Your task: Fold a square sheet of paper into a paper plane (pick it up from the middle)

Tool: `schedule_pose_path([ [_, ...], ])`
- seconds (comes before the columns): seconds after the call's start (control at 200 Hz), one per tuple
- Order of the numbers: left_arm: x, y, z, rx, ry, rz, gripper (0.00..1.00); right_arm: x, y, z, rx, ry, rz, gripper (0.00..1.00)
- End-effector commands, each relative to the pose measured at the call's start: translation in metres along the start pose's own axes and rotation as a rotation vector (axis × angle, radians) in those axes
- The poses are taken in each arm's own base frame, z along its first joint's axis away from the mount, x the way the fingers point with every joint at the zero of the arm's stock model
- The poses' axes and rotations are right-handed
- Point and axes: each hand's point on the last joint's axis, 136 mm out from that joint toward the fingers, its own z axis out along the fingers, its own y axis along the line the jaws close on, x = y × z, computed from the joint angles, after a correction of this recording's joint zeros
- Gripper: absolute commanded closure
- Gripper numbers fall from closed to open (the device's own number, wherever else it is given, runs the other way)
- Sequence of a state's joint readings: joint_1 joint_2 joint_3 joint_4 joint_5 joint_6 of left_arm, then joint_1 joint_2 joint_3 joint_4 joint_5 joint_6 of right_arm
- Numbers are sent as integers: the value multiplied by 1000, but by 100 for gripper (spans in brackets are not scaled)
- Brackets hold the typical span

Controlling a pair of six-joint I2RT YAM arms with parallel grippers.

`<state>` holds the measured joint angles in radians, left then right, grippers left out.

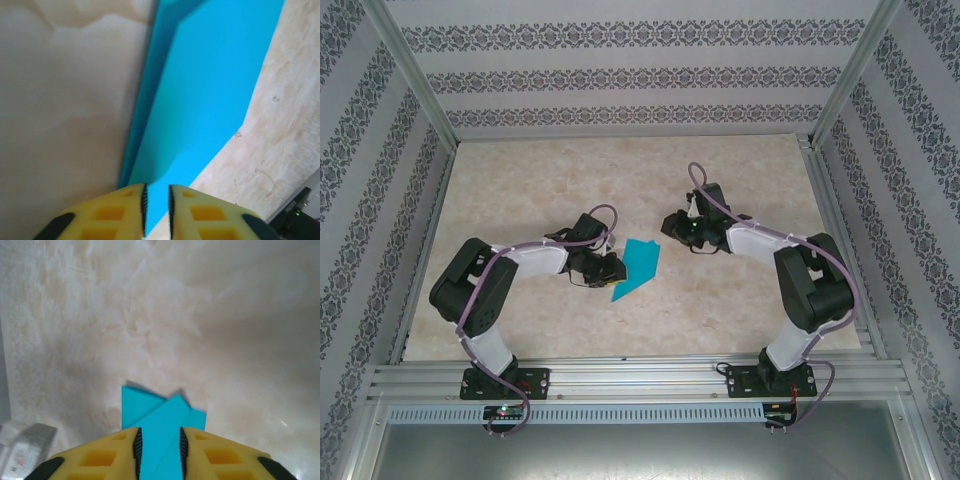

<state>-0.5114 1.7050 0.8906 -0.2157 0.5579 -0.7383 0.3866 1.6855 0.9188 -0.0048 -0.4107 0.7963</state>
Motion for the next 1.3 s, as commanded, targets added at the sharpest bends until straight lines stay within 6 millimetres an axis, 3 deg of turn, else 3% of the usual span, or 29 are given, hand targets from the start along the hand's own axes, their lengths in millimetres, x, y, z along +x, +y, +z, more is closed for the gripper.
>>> schedule_pose_path([
  [0.0,-16,-9,-34,-87,-103,69,72,30,-5,1,-6,47,52,70],
  [0.135,-24,-2,-44,-133,-128,95,68,53,-8,3,-4,62,88,65],
  [0.485,-35,-3,-23,-123,-54,118,63,79,-11,5,21,81,155,61],
  [1.294,-33,9,3,-139,22,101,66,101,-14,33,3,166,199,68],
])
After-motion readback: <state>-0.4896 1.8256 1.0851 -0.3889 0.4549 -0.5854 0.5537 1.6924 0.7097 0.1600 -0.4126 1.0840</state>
